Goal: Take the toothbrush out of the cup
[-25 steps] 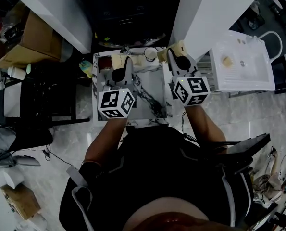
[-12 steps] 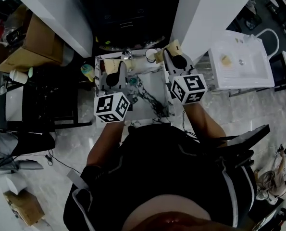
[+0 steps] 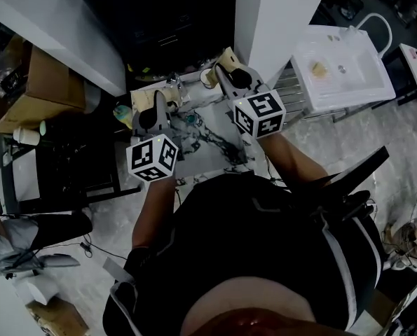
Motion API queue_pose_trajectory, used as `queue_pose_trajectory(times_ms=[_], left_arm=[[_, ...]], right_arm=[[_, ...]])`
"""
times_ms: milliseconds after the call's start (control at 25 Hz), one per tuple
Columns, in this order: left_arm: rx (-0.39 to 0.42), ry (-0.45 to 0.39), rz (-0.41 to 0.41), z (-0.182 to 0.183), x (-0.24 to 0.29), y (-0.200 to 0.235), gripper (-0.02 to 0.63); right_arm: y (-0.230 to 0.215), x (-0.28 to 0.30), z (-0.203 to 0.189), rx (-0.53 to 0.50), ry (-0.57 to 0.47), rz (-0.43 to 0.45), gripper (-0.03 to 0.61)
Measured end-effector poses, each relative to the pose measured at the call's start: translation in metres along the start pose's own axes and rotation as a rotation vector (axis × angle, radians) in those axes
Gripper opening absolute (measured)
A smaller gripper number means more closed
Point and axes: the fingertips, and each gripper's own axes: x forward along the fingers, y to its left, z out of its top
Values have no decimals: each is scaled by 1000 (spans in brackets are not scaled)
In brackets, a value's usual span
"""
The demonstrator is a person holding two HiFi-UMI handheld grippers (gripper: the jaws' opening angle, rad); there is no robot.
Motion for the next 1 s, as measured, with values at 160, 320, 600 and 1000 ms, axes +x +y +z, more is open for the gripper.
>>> queue_pose_trajectory(times_ms=[160,320,600,1000], left_arm=[[10,3,-12,1,2,-5,31],[11,15,-10,-1,3,-2,31],[12,31,-13,-1,5,3,31],[6,47,-20,-3,14,2,31]], right_arm=[[4,5,1,-5,11,7,48],[8,9,2,-5,4,13,48],[6,13,0,-5,16,6,46],[-3,20,3,-11,16,-5,46]])
